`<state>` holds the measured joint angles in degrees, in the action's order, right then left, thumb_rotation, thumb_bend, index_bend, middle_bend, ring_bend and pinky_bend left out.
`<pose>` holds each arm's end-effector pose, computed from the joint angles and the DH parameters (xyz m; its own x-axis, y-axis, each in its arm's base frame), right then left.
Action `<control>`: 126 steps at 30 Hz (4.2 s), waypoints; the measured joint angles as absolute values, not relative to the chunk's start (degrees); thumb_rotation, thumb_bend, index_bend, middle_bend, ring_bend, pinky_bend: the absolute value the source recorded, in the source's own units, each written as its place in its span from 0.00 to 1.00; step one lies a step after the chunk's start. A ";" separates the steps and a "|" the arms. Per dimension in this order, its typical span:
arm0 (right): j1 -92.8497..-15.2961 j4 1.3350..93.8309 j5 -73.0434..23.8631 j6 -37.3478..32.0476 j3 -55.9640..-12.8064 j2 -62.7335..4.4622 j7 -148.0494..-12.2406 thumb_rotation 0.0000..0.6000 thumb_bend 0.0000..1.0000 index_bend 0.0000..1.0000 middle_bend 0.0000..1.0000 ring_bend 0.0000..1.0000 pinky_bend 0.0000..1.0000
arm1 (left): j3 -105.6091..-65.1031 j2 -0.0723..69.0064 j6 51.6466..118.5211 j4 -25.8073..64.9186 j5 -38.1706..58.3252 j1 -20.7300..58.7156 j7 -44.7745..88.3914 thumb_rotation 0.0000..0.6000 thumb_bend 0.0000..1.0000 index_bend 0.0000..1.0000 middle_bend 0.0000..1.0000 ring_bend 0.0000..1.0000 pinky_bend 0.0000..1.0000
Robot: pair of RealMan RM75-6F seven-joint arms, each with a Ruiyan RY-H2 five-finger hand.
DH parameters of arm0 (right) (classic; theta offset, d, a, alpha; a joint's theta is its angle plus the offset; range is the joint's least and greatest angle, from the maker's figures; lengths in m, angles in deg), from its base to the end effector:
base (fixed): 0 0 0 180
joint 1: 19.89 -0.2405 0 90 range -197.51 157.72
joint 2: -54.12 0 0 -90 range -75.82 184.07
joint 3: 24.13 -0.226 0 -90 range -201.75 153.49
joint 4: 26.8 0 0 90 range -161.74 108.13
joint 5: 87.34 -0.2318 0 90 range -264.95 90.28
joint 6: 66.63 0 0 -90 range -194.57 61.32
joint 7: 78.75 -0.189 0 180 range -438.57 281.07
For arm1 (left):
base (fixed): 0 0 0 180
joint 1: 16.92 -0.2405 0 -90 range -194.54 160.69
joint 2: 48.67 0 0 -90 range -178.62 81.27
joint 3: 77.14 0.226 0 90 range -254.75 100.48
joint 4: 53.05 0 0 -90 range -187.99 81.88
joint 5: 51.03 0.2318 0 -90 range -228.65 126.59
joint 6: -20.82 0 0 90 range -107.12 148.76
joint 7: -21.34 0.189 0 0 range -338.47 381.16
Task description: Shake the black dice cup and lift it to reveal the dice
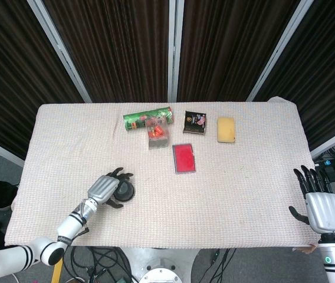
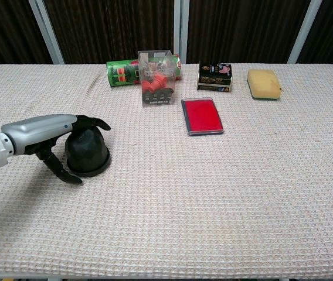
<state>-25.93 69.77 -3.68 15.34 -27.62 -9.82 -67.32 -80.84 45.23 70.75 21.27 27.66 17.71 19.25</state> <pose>-0.2806 -0.2322 0.1139 0.5062 -0.0447 0.8613 -0.8622 -0.0051 0.5065 -0.1757 0.3194 -0.1053 0.3209 0.4735 0.8202 0.9224 -0.3528 -0.1572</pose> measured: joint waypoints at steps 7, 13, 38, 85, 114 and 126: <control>-26.08 69.78 -3.90 14.97 -27.61 -9.91 -67.18 1.00 0.10 0.00 0.01 0.00 0.00 | -80.71 45.46 70.54 20.77 26.65 17.69 18.92 1.00 0.07 0.12 0.25 0.05 0.23; -26.11 69.85 -3.96 14.97 -27.63 -9.96 -66.96 1.00 0.10 0.00 0.01 0.00 0.00 | -81.10 45.44 71.01 21.22 26.28 17.79 18.58 1.00 0.11 0.14 0.29 0.06 0.23; -26.20 69.61 -4.58 14.48 -27.61 -9.87 -67.20 1.00 0.10 0.00 0.01 0.00 0.00 | -81.46 45.93 71.79 20.89 25.22 18.11 17.58 1.00 0.14 0.19 0.36 0.12 0.24; -26.37 68.61 -5.21 13.62 -27.53 -10.18 -68.08 1.00 0.10 0.00 0.01 0.00 0.00 | -93.15 28.42 71.79 43.66 15.88 22.24 15.64 1.00 0.28 0.51 0.52 0.27 0.37; -26.09 68.33 -5.25 14.26 -27.61 -10.01 -68.41 1.00 0.10 0.00 0.01 0.00 0.00 | -89.66 34.86 72.23 35.62 12.10 22.31 17.10 1.00 0.28 0.54 0.54 0.31 0.37; -26.24 67.52 -5.56 13.52 -27.46 -10.48 -68.64 1.00 0.10 0.00 0.01 0.00 0.00 | -89.04 39.11 73.63 36.71 14.79 23.11 18.29 1.00 0.28 0.54 0.54 0.31 0.37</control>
<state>-26.24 67.52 -5.56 13.52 -27.46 -10.48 -68.64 -89.04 39.11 73.63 36.71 14.79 23.11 18.29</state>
